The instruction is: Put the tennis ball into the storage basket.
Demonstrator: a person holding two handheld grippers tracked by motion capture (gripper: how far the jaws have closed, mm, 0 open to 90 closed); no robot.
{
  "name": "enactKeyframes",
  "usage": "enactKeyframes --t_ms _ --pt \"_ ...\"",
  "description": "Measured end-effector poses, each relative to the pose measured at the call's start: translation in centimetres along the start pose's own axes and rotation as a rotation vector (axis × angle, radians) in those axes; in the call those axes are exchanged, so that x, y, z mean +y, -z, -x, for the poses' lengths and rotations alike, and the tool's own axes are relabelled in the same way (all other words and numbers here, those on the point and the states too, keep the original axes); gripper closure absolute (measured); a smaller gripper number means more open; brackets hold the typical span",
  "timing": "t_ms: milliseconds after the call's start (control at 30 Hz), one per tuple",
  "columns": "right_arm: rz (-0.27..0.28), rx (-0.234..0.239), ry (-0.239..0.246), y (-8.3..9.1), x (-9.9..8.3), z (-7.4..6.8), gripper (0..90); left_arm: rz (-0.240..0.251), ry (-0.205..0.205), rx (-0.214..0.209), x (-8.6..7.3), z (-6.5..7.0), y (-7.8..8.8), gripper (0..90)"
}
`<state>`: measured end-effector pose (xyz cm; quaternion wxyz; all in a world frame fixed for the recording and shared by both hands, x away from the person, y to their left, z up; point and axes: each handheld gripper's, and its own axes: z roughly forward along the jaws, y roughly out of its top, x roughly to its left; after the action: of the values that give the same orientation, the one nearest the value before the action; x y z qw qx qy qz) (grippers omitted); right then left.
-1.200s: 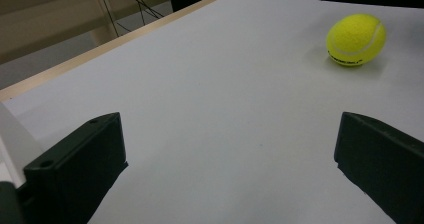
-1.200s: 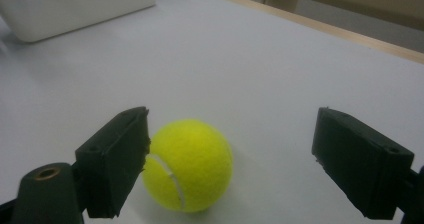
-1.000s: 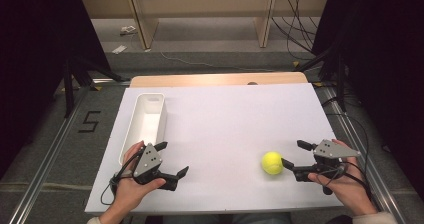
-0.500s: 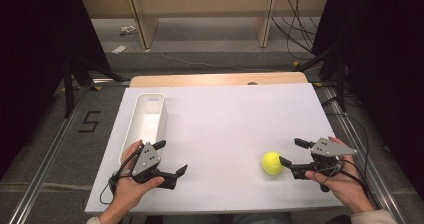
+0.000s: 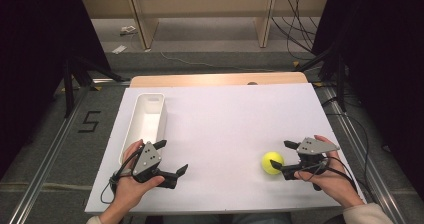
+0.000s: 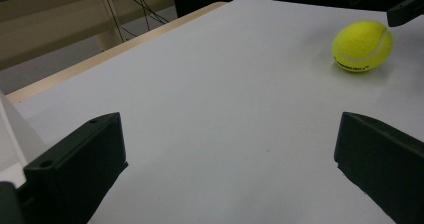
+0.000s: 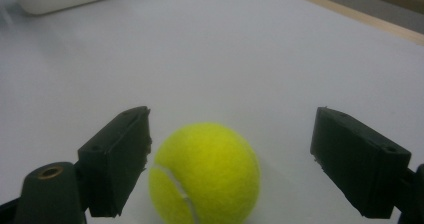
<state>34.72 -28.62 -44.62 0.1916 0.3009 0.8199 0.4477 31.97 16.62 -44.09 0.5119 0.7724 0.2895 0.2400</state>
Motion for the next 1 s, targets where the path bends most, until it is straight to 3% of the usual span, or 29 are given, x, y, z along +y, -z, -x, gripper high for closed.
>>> enactKeyframes --t_ms 533,1000 --pt "-0.045 0.05 0.017 -1.4 0.0 -0.5 16.8 -0.003 0.001 -0.005 -0.3 -0.7 -0.8 0.0" --pt "-0.166 0.068 0.044 -3.0 -0.6 -0.6 16.6 -0.003 0.001 -0.007 -0.4 -0.9 -0.8 0.0"
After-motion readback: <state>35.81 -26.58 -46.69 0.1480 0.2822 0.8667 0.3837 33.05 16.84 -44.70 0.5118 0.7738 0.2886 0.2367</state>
